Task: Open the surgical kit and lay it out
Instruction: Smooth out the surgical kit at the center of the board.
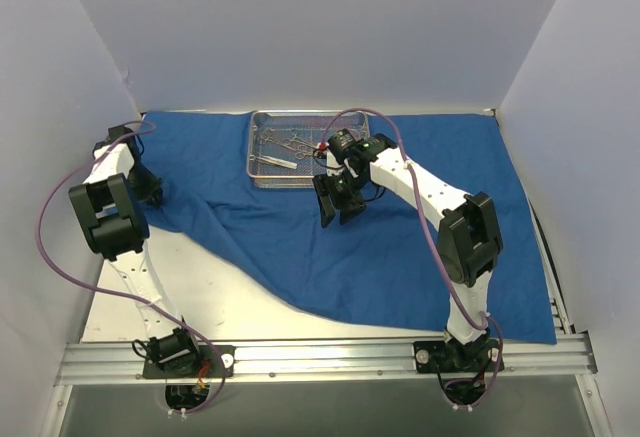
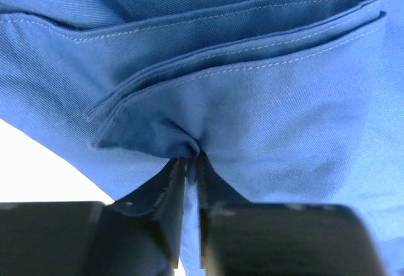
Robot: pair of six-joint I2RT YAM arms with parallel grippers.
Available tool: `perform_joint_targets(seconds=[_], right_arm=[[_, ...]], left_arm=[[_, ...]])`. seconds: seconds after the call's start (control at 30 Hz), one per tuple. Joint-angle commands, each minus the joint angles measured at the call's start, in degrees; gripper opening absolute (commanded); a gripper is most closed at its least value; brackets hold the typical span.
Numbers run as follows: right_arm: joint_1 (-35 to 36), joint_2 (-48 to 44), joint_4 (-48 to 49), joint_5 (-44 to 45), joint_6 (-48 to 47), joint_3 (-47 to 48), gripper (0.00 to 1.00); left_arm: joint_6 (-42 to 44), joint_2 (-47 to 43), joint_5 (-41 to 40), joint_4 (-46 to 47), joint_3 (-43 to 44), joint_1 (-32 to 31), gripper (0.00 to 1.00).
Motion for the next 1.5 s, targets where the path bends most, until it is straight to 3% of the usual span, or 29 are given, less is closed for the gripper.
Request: perform_joint_targets(seconds=[0.0,0.1,0.77,1.23,1.47], right_arm=[[-0.4,-1.97,-1.26,0.71,0.88,-1.13,0.5],[-0.4,-2.41,-1.0,0.53,1.15,-1.74,0.5],[-0.66,-4.35,4.79,-1.93,1.06,-6.05,0.5],[-2.95,-7.07,11.56,-4.21,1.58,-10.71,0.5],[-3.3,-9.0,14.46,-4.48,2.81,-13.34,0.5]], left_arm=[[0.73,4.49,-1.36,4.07,0.15,0.42,0.15],[1.08,4.84,-0.75,3.63,0.5,0.42,0.03],[2.67,-13.96,-0.57,-3.58,-4.33,-3.1,0.02],[4.86,-18.72,-1.45,-10.7,-3.18,-3.53,0.02],[5.39,-15.74,-2.24,-12.19,-1.96,-3.36,0.02]])
